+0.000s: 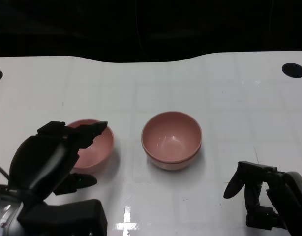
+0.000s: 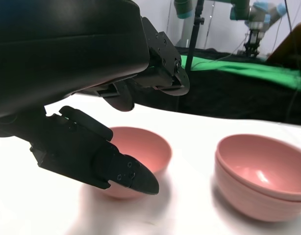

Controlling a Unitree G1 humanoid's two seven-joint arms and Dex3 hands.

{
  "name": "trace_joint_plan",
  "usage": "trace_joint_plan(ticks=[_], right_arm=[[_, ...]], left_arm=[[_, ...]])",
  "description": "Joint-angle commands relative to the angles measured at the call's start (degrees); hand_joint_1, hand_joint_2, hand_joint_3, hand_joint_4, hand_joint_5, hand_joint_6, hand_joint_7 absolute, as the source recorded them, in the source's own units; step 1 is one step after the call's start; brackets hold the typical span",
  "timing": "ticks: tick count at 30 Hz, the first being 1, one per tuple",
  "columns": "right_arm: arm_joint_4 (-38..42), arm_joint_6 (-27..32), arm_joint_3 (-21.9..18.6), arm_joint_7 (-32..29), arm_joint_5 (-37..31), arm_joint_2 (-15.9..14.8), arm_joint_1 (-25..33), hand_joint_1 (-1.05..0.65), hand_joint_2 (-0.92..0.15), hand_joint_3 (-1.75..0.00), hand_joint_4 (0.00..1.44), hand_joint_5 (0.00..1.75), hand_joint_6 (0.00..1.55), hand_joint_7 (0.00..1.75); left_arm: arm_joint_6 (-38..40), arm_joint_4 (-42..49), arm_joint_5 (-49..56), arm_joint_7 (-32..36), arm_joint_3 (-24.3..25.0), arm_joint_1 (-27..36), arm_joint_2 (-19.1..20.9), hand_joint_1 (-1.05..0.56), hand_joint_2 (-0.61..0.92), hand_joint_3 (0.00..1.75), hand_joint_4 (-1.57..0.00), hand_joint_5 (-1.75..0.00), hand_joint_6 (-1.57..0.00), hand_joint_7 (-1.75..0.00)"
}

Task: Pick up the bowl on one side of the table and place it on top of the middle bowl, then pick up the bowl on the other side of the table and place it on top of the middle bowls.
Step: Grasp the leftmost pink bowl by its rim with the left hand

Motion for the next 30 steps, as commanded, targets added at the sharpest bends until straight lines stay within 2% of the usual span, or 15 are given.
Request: trace_joint_plan(ticks=[1,7,13,14,15,18,20,21,22,23,24,25,27,29,30], right_arm=[[-0.32,0.62,-0.02,-0.19,-0.57,-0.09,-0.19,-0.08,-0.13,-1.65,0.93,1.75,0.85,1.43],[-0.32,0.82,0.33,-0.64,-1.52,0.11,-0.22,-0.08,-0.13,-1.64,0.94,1.75,0.86,1.43],[-0.04,0.84,0.83,-1.13,-2.39,0.13,-0.27,-0.08,-0.13,-1.64,0.95,1.75,0.86,1.44],[-0.12,0.93,0.89,-1.11,-2.38,0.17,-0.17,-0.08,-0.13,-1.64,0.95,1.75,0.86,1.44],[-0.16,0.98,0.94,-1.11,-2.37,0.20,-0.11,-0.08,-0.13,-1.63,0.95,1.75,0.86,1.43],[-0.58,1.26,1.17,-1.04,-2.47,0.40,0.03,-0.08,-0.13,-1.62,0.94,1.75,0.86,1.42],[-1.04,1.54,1.31,-0.87,-2.51,0.56,0.14,-0.08,-0.14,-1.62,0.94,1.75,0.86,1.42],[-1.31,1.71,1.38,-0.79,-2.53,0.66,0.21,-0.08,-0.14,-1.62,0.94,1.75,0.87,1.42],[-1.60,1.90,1.44,-0.69,-2.55,0.74,0.28,-0.08,-0.14,-1.63,0.94,1.75,0.87,1.42],[-1.80,2.00,1.48,-0.68,-2.55,0.81,0.33,-0.08,-0.14,-1.63,0.94,1.75,0.87,1.42],[-1.92,2.02,1.47,-0.78,-2.65,0.81,0.32,-0.08,-0.14,-1.63,0.94,1.75,0.86,1.42],[-2.02,2.08,1.47,-0.84,-2.71,0.80,0.31,-0.08,-0.14,-1.63,0.94,1.75,0.86,1.42],[-2.13,2.22,1.41,-0.94,-2.85,0.74,0.28,-0.07,-0.14,-1.63,0.94,1.75,0.86,1.42],[-2.03,2.17,1.30,-1.13,-3.08,0.59,0.18,-0.07,-0.14,-1.63,0.94,1.75,0.86,1.42],[-1.84,1.96,1.22,-1.29,-3.16,0.53,0.12,-0.07,-0.14,-1.63,0.94,1.75,0.86,1.42]], left_arm=[[3.19,4.55,2.73,-2.08,-3.41,-3.64,2.29,-0.48,0.87,0.00,-0.45,-0.38,-0.53,-0.02],[6.07,14.99,6.41,-1.89,-10.02,-10.94,3.31,-0.42,0.86,0.01,-0.67,-0.20,-0.60,-0.01],[8.98,24.76,7.84,-4.11,-16.08,-17.77,3.01,-0.40,0.90,0.02,-0.83,-0.26,-0.65,-0.02],[8.96,26.16,7.50,-4.00,-16.75,-18.55,2.89,-0.38,0.90,0.01,-0.81,-0.48,-0.68,-0.01],[8.92,27.12,7.17,-3.75,-17.27,-19.09,2.88,-0.37,0.90,0.00,-0.72,-0.83,-0.73,-0.01],[7.47,30.71,5.98,-2.63,-18.68,-20.90,3.00,-0.35,0.92,0.08,-0.72,-1.16,-0.86,-0.05],[5.19,33.34,4.53,0.04,-18.94,-21.84,2.94,-0.32,0.92,0.15,-0.78,-1.23,-0.99,-0.10],[4.15,34.37,3.89,1.58,-18.95,-22.18,2.91,-0.29,0.92,0.20,-0.83,-1.39,-1.10,-0.17],[3.44,35.07,3.36,2.71,-19.02,-22.46,2.96,-0.28,0.92,0.21,-0.83,-1.56,-1.11,-0.32],[2.98,35.53,2.91,3.53,-19.05,-22.68,3.00,-0.27,0.92,0.21,-0.85,-1.65,-1.03,-0.57],[2.50,35.90,2.43,4.75,-18.98,-22.82,2.91,-0.28,0.92,0.21,-0.86,-1.70,-0.96,-0.76],[2.15,36.08,2.05,5.83,-18.98,-22.92,2.87,-0.28,0.92,0.24,-0.89,-1.73,-0.84,-1.10],[1.48,35.82,1.27,7.68,-18.92,-22.94,2.80,-0.27,0.92,0.29,-0.90,-1.74,-0.74,-1.31],[0.73,35.46,1.14,10.04,-19.00,-23.05,2.81,-0.26,0.92,0.30,-0.90,-1.75,-0.71,-1.35],[0.38,35.26,1.17,11.43,-18.99,-23.16,2.78,-0.27,0.91,0.30,-0.91,-1.75,-0.76,-1.12]])
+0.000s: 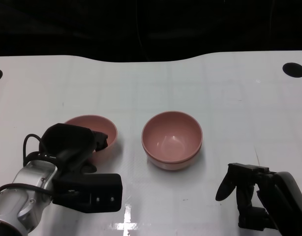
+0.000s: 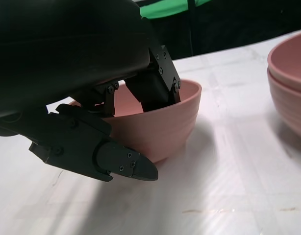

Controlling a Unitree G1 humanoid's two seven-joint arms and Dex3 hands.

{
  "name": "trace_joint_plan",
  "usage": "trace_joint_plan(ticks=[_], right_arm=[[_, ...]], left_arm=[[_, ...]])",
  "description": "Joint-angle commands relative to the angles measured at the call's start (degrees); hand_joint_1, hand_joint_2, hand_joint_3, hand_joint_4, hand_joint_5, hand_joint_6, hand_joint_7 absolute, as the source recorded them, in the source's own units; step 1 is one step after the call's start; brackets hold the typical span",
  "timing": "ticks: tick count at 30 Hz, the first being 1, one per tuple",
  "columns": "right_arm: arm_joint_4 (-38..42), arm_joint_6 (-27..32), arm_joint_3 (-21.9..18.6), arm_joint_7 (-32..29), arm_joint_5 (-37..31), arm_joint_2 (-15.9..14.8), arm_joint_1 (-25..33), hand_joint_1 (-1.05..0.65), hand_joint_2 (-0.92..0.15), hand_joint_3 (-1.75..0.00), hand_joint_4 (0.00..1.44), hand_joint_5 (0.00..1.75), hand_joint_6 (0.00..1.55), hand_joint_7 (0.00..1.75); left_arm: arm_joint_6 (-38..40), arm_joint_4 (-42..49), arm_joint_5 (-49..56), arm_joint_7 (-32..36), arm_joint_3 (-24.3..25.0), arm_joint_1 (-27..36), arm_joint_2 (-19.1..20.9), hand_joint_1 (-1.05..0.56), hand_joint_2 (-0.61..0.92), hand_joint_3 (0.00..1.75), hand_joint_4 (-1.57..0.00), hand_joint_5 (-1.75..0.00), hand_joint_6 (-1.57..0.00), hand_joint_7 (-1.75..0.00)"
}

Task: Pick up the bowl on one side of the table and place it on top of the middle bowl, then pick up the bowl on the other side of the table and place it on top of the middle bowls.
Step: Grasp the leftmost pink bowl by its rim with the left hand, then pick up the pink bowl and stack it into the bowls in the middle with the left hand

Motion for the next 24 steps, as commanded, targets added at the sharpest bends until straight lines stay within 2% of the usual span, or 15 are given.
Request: trace_joint_plan(ticks=[1,3,5,6,9,12,13,17,24], right_arm=[[-0.08,-0.13,-0.34,-0.77,-0.12,-0.61,0.11,-0.07,-0.14,-1.62,0.94,1.75,0.86,1.42],[-0.01,-0.21,-0.38,-0.68,0.00,-0.65,0.14,-0.07,-0.14,-1.62,0.94,1.75,0.86,1.42],[0.07,-0.31,-0.37,-0.40,0.35,-0.67,0.13,-0.07,-0.14,-1.62,0.94,1.75,0.86,1.42],[-0.03,-0.19,-0.36,-0.22,0.46,-0.65,0.16,-0.08,-0.14,-1.62,0.94,1.75,0.86,1.42],[-0.23,0.09,-0.33,0.00,0.43,-0.66,0.21,-0.07,-0.14,-1.62,0.94,1.75,0.86,1.42],[-0.12,0.01,-0.30,0.02,0.38,-0.75,0.22,-0.08,-0.14,-1.63,0.94,1.75,0.86,1.42],[-0.10,-0.02,-0.29,0.06,0.45,-0.74,0.24,-0.08,-0.14,-1.63,0.94,1.75,0.86,1.42],[0.06,-0.27,-0.24,0.03,0.55,-0.73,0.22,-0.08,-0.13,-1.63,0.94,1.75,0.87,1.42],[0.13,-0.16,-0.15,0.42,0.80,-0.79,0.26,-0.08,-0.13,-1.64,0.93,1.75,0.86,1.42]], left_arm=[[-0.83,-0.04,-0.24,4.08,-0.11,-0.45,0.68,-0.26,0.91,0.29,-0.91,-1.75,-0.83,-0.93],[-1.30,-0.81,-1.13,5.36,0.38,-0.36,0.49,-0.25,0.89,0.28,-0.91,-1.75,-0.88,-0.83],[-1.46,-1.69,-1.64,6.19,0.59,-0.45,0.46,-0.25,0.90,0.28,-0.90,-1.75,-0.90,-0.82],[-1.46,-2.41,-1.74,6.58,0.62,-0.52,0.49,-0.25,0.89,0.31,-0.90,-1.75,-0.85,-1.02],[-2.25,-3.81,-2.21,7.98,0.75,-0.61,0.43,-0.25,0.85,0.40,-0.89,-1.75,-0.80,-1.23],[-3.55,-5.44,-2.80,10.14,1.07,-0.64,-0.23,-0.22,0.60,0.90,-0.88,-1.75,-0.81,-1.31],[-3.94,-5.90,-2.82,11.15,1.07,-0.79,-0.67,-0.23,0.57,0.95,-0.88,-1.75,-0.82,-1.30],[-4.93,-6.22,-2.57,14.29,0.45,-1.82,-2.29,-0.25,0.56,0.95,-0.87,-1.75,-0.87,-1.14],[-10.29,-3.48,-5.10,16.47,0.06,-4.04,-5.72,-0.23,0.47,1.13,-0.89,-1.75,-0.80,-1.45]])
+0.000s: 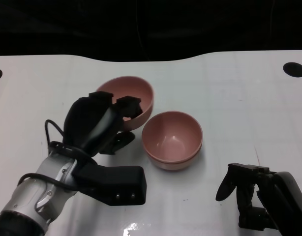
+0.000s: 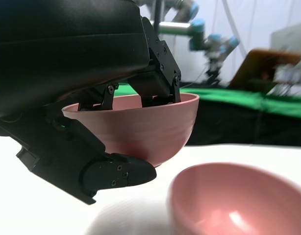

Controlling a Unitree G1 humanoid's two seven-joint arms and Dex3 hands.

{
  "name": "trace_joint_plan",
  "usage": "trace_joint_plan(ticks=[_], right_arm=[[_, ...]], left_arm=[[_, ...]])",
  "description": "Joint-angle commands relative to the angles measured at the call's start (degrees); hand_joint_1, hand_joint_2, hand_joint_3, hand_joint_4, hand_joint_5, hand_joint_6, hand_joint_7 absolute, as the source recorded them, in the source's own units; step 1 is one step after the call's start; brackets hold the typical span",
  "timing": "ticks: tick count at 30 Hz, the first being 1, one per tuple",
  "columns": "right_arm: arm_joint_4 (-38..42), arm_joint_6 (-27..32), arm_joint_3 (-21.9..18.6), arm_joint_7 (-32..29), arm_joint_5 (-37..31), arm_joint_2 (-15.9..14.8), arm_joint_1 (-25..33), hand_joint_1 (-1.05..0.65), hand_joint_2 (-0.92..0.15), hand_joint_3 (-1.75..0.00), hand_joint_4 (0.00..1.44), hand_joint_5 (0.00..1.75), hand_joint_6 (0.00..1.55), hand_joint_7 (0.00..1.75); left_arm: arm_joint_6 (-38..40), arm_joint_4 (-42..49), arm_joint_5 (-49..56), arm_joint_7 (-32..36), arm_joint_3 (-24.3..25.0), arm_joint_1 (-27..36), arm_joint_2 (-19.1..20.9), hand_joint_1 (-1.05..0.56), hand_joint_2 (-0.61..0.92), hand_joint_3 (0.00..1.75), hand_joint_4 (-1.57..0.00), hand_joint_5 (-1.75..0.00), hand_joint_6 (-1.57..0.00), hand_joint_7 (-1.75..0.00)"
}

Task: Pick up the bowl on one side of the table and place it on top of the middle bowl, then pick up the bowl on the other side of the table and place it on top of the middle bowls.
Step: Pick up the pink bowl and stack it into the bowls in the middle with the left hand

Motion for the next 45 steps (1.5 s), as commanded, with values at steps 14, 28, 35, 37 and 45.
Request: trace_joint_plan(ticks=[14,28,35,37,45], right_arm=[[-0.53,0.11,-0.23,0.85,0.64,-0.93,0.61,-0.09,-0.15,-1.62,0.94,1.75,0.86,1.41],[-0.78,0.20,-0.34,1.00,0.43,-0.85,0.72,-0.08,-0.15,-1.62,0.94,1.75,0.86,1.42],[-0.75,0.28,-0.25,1.23,0.55,-0.82,0.64,-0.09,-0.15,-1.62,0.94,1.75,0.86,1.42],[-0.75,0.30,-0.24,1.26,0.57,-0.82,0.63,-0.09,-0.15,-1.62,0.94,1.75,0.86,1.43],[-1.14,0.58,-0.34,1.70,0.76,-0.97,0.75,-0.10,-0.16,-1.60,0.93,1.75,0.85,1.41]], left_arm=[[-9.52,3.56,-8.58,-8.37,-0.97,-2.69,-4.85,-0.18,0.44,1.21,-0.89,-1.75,-0.82,-1.49],[-6.22,5.55,-1.02,-9.27,-5.95,-5.16,-5.32,-0.25,0.56,0.94,-0.84,-1.62,-0.85,-1.10],[-2.29,4.12,4.70,-10.28,-8.60,-5.92,-3.91,-0.35,0.84,0.37,-0.69,-1.23,-0.80,-0.56],[-1.52,3.71,5.35,-10.41,-9.02,-5.92,-3.73,-0.37,0.90,0.26,-0.66,-1.17,-0.80,-0.44],[1.07,0.34,7.69,-15.81,-11.30,-5.61,-1.35,-0.75,0.92,0.50,-0.33,-0.43,-0.46,-0.01]])
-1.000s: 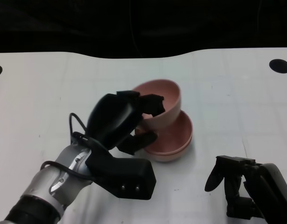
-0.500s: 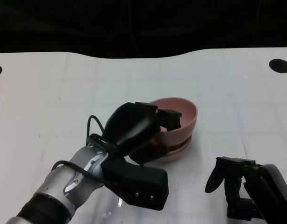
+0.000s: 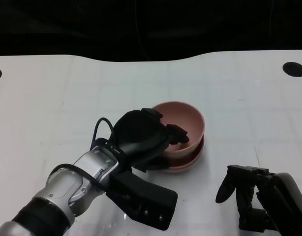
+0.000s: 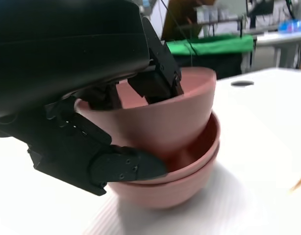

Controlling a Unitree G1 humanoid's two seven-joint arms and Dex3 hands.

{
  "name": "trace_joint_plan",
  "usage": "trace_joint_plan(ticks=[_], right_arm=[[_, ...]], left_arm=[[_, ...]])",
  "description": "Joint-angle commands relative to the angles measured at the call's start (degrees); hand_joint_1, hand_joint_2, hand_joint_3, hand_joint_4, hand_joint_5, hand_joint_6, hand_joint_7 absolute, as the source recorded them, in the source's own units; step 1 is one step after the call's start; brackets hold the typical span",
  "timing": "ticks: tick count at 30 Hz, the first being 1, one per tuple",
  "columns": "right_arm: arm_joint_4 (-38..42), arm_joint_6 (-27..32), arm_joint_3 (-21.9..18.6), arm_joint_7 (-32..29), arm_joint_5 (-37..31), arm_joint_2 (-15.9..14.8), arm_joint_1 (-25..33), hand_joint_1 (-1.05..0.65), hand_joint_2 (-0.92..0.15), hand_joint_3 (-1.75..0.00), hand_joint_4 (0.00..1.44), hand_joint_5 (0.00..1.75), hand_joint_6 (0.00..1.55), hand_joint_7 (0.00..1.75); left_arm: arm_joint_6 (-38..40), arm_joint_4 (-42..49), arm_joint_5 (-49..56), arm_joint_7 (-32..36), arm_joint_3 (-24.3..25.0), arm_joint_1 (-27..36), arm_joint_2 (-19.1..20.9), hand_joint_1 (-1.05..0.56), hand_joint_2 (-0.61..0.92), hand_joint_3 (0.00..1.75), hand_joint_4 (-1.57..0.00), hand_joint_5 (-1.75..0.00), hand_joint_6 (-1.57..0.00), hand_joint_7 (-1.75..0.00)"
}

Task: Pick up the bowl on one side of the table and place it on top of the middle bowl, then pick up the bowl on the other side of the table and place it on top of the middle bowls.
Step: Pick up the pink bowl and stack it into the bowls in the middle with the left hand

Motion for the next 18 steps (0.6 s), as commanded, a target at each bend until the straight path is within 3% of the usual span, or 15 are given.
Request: trace_joint_plan(ticks=[1,11,13,18], right_arm=[[-0.71,0.35,-0.26,0.64,0.83,-0.88,0.36,-0.10,-0.16,-1.59,0.93,1.75,0.85,1.41],[-0.48,0.12,-0.33,0.58,0.75,-0.95,0.25,-0.10,-0.16,-1.58,0.93,1.75,0.85,1.39],[-0.25,0.10,-0.37,0.60,0.80,-1.01,0.10,-0.10,-0.17,-1.58,0.93,1.75,0.85,1.39],[-0.40,0.21,-0.34,0.53,0.80,-0.95,0.17,-0.10,-0.16,-1.59,0.93,1.75,0.86,1.39]], left_arm=[[1.12,-1.66,-0.14,-3.16,-0.18,-0.11,1.34,-0.78,0.92,0.51,-0.29,-0.41,-0.43,0.00],[3.54,-7.92,-2.30,-11.40,1.00,1.43,3.20,-0.86,0.92,0.58,-0.14,-0.31,-0.28,0.00],[3.65,-9.83,-3.94,-13.44,1.84,2.04,3.78,-0.92,0.92,0.58,-0.03,-0.27,-0.17,0.00],[4.05,-14.29,-6.51,-16.88,3.54,3.41,5.09,-0.96,0.92,0.59,0.00,-0.23,-0.12,0.00]])
